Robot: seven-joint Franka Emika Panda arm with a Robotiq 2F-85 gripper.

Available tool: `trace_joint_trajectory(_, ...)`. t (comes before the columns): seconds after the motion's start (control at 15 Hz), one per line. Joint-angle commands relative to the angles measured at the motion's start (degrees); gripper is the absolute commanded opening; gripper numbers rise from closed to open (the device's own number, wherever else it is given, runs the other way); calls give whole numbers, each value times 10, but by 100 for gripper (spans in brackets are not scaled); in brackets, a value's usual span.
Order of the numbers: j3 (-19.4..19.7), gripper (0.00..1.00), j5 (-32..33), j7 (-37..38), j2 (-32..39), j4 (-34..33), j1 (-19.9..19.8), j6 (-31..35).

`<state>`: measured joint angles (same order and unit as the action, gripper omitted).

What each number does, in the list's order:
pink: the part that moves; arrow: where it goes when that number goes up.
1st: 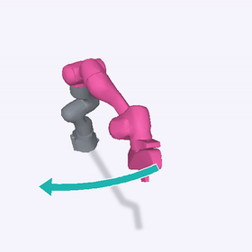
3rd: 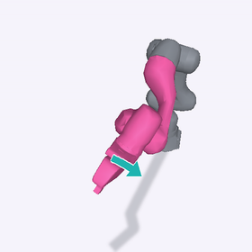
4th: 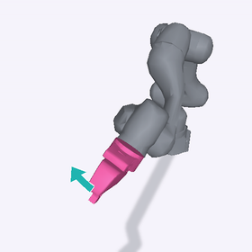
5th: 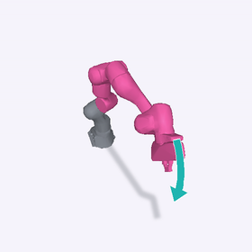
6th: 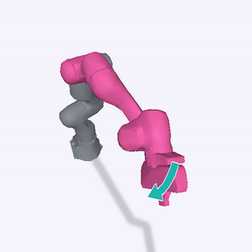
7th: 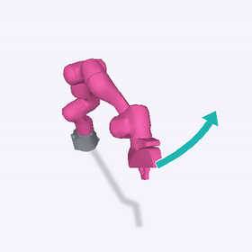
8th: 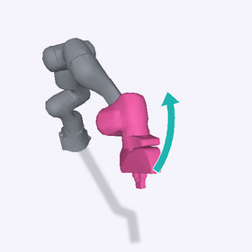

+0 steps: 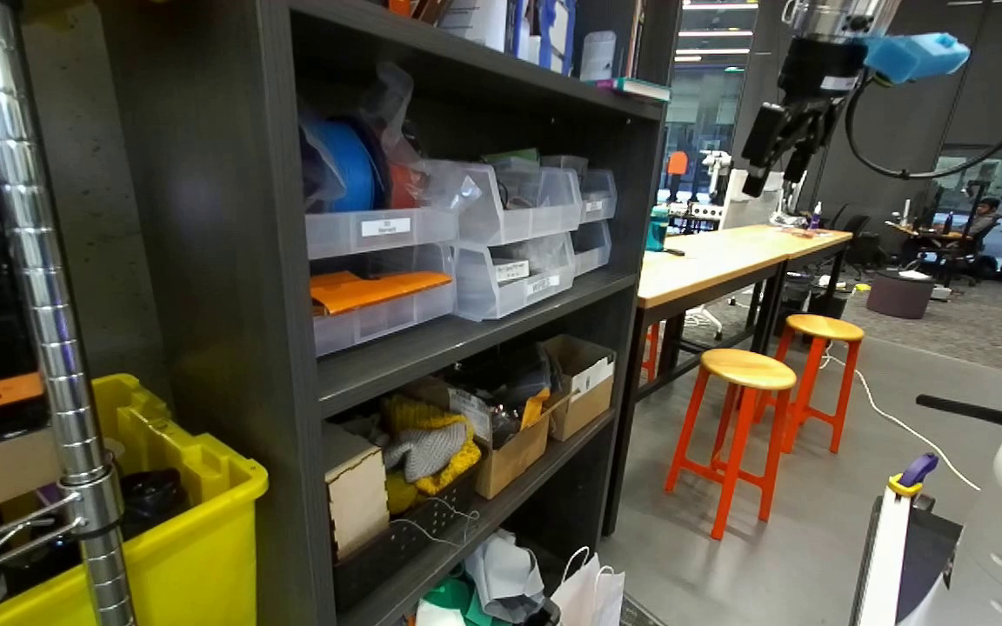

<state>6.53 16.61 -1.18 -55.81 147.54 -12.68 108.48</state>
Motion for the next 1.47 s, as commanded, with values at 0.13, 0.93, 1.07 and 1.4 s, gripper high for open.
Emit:
trace_joint_trajectory(0.13, 12, 100, 13, 15, 39, -22, -7, 38)
trace_joint_trajectory(0.93, 49, 100, -18, 44, 162, -120, -24, 118)
trace_joint_trajectory(1.07, 57, 100, -28, 49, 183, -146, -25, 125)
trace_joint_trajectory(1.4, 72, 100, -64, 48, 236, -217, -22, 140)
